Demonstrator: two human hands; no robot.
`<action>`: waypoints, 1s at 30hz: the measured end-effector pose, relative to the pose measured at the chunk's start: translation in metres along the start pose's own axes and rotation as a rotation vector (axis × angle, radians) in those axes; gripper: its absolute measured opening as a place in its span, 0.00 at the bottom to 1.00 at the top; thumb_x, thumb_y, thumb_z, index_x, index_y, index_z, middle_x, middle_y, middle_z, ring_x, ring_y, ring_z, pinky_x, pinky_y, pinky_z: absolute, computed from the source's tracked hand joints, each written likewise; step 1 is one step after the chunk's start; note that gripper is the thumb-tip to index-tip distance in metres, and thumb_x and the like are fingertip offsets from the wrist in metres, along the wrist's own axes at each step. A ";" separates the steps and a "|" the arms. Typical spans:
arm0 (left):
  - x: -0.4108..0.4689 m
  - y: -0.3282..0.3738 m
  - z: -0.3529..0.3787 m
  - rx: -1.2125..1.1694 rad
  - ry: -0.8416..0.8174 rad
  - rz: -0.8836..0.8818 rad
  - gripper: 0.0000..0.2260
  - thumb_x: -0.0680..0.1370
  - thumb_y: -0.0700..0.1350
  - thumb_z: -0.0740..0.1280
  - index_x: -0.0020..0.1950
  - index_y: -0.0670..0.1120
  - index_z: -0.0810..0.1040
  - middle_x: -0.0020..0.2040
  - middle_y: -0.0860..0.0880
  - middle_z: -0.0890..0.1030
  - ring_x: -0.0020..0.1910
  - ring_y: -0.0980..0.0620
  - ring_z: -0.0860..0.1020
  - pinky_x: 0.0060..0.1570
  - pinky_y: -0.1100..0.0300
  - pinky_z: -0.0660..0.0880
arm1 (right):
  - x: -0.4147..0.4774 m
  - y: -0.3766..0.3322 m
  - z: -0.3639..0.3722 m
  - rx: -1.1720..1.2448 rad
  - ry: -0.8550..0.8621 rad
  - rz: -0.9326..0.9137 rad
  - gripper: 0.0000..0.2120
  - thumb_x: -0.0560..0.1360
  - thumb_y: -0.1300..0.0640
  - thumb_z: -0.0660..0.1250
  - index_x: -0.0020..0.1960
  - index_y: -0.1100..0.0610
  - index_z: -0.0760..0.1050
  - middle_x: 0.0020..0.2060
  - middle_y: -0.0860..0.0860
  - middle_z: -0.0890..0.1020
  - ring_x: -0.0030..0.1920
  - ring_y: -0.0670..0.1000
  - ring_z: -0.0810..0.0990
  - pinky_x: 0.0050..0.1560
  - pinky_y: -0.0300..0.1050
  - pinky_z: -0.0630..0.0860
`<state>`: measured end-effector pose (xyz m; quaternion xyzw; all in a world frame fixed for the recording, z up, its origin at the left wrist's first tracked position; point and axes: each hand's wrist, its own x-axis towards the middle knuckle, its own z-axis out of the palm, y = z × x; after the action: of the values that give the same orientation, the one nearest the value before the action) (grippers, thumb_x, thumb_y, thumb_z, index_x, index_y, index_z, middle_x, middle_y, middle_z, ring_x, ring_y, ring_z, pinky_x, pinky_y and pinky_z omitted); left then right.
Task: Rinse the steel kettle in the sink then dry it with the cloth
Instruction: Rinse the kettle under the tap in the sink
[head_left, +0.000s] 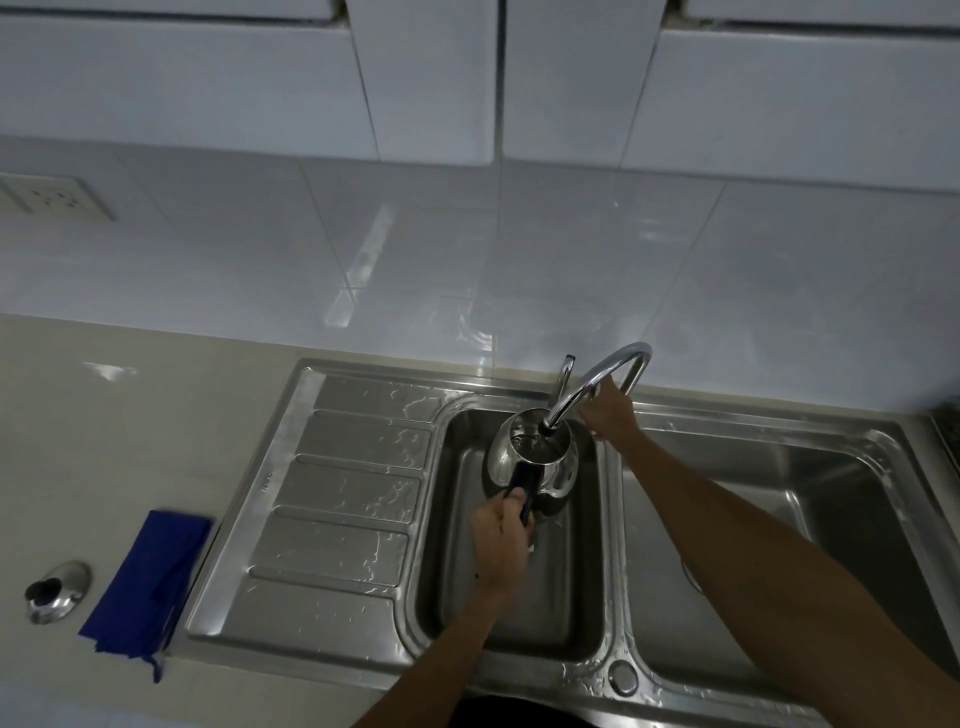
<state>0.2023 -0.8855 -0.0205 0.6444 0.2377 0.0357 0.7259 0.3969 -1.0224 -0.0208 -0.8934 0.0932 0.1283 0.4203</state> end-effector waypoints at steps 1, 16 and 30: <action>0.000 0.000 0.000 0.005 0.007 -0.005 0.16 0.80 0.44 0.60 0.33 0.44 0.73 0.25 0.53 0.72 0.23 0.57 0.68 0.24 0.63 0.64 | -0.002 0.001 0.000 -0.009 0.007 -0.006 0.26 0.75 0.58 0.68 0.71 0.54 0.65 0.59 0.60 0.82 0.48 0.62 0.81 0.53 0.61 0.80; -0.005 -0.002 -0.011 -0.022 0.020 -0.017 0.17 0.83 0.39 0.58 0.33 0.45 0.72 0.25 0.54 0.71 0.23 0.59 0.67 0.24 0.64 0.62 | -0.030 0.025 0.006 -0.005 0.124 -0.028 0.28 0.77 0.63 0.65 0.75 0.51 0.66 0.58 0.63 0.82 0.56 0.65 0.82 0.56 0.52 0.76; -0.034 0.006 -0.112 0.002 0.171 0.036 0.15 0.75 0.47 0.61 0.28 0.49 0.72 0.22 0.54 0.69 0.23 0.57 0.66 0.26 0.62 0.61 | -0.105 -0.005 0.097 0.184 -0.271 0.017 0.17 0.78 0.36 0.60 0.46 0.44 0.83 0.44 0.49 0.87 0.48 0.53 0.84 0.55 0.52 0.76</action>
<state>0.1298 -0.7943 -0.0104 0.6439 0.2872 0.1037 0.7015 0.2844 -0.9373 -0.0446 -0.8248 0.0549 0.2420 0.5080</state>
